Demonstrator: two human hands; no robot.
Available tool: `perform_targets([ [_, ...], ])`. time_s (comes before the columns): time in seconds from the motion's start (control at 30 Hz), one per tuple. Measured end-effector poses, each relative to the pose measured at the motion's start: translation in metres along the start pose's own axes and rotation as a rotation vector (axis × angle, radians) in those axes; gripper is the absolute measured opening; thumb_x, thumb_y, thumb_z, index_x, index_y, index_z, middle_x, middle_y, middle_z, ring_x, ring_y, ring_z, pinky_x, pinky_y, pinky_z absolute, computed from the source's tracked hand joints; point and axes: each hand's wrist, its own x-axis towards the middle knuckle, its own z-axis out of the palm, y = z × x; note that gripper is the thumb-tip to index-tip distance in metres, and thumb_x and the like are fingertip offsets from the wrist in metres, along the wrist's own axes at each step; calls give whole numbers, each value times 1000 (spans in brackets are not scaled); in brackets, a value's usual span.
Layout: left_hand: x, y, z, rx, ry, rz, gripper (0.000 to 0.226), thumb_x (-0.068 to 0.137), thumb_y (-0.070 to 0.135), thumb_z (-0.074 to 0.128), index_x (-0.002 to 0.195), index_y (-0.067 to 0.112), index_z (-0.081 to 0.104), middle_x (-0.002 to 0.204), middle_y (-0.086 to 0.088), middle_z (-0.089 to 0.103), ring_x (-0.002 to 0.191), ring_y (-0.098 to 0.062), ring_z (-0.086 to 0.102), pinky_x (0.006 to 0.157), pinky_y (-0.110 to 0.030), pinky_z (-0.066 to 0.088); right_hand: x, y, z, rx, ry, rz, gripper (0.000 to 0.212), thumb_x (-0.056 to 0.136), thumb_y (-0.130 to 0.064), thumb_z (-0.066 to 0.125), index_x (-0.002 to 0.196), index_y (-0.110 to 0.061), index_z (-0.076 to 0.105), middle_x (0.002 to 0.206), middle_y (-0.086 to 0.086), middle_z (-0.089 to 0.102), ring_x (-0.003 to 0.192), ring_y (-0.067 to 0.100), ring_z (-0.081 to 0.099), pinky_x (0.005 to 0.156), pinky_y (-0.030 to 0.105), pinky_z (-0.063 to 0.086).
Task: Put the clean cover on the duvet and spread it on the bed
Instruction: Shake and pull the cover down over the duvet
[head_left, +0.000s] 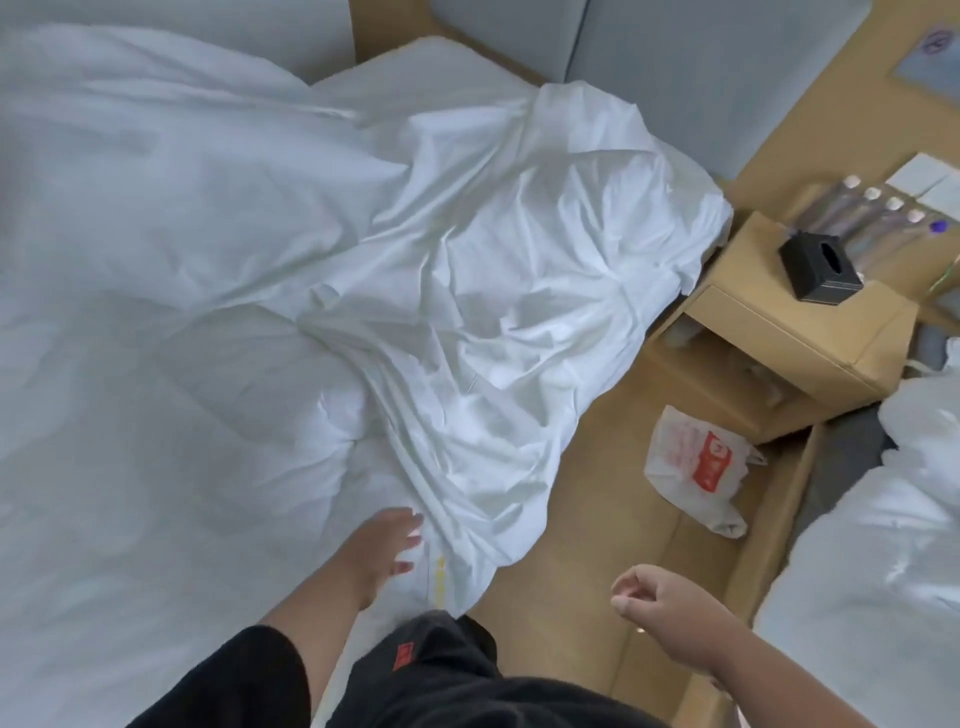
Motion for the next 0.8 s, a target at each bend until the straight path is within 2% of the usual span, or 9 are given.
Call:
perform_targets([
  [0.13, 78, 46, 14, -150, 227, -26, 53, 92, 33, 70, 137, 18, 46, 121, -1, 55, 100, -15, 57, 89, -38, 54, 29, -11, -40, -39, -30, 45, 10, 97, -43, 59, 103, -37, 63, 102, -18, 67, 96, 1, 63, 80, 20, 50],
  [0.27, 128, 52, 37, -312, 306, -74, 78, 84, 33, 76, 149, 22, 34, 104, -3, 61, 87, -17, 63, 67, -34, 50, 61, -21, -69, -144, -97, 33, 15, 93, -47, 60, 104, -38, 64, 101, -22, 67, 94, -3, 62, 75, 14, 45],
  [0.33, 141, 50, 41, -318, 357, -93, 86, 82, 38, 76, 153, 25, 29, 93, 0, 60, 82, -21, 65, 68, -33, 50, 85, -27, -87, -197, -133, 13, 17, 94, -47, 59, 107, -38, 64, 102, -22, 67, 95, -4, 62, 76, 14, 45],
  [0.4, 149, 51, 39, -259, 280, -87, 65, 83, 41, 75, 139, 18, 51, 89, -1, 62, 81, -25, 68, 57, -29, 43, 110, -33, -104, -227, -157, -10, 17, 95, -45, 59, 109, -37, 64, 104, -22, 67, 97, -3, 62, 79, 15, 47],
  [0.43, 153, 52, 38, -232, 246, -64, 52, 84, 38, 75, 129, 17, 60, 92, -3, 68, 86, -31, 70, 91, -48, 38, 122, -35, -113, -237, -164, -21, 16, 95, -45, 59, 109, -38, 63, 104, -22, 67, 97, -2, 62, 79, 16, 48],
  [0.47, 158, 53, 38, -230, 249, -30, 44, 85, 34, 75, 123, 16, 64, 101, -7, 72, 90, -37, 71, 84, -55, 58, 135, -38, -122, -246, -173, -34, 14, 96, -45, 59, 107, -39, 63, 103, -23, 66, 96, -2, 62, 78, 16, 48],
  [0.6, 159, 63, 54, -532, 363, 41, 31, 83, 28, 64, 110, 15, 73, 109, -12, 74, 95, -32, 72, 95, -53, 55, 188, -36, -157, -288, -235, -68, 12, 95, -46, 59, 105, -41, 63, 108, -20, 67, 98, 3, 65, 91, 28, 55],
  [0.7, 144, 64, 81, -819, 196, -37, 28, 87, 27, 63, 104, 11, 79, 111, -16, 73, 97, -34, 72, 91, -49, 57, 216, -30, -178, -402, -282, -65, 10, 93, -49, 60, 101, -43, 62, 108, -18, 67, 96, 4, 66, 90, 31, 58],
  [0.8, 105, 58, 109, -674, -39, -54, 51, 84, 40, 78, 124, 9, 70, 121, -17, 71, 112, -37, 68, 98, -49, 53, 235, -43, -194, -512, -314, -138, 5, 93, -49, 59, 96, -45, 60, 103, -20, 66, 94, 2, 65, 89, 29, 58],
])
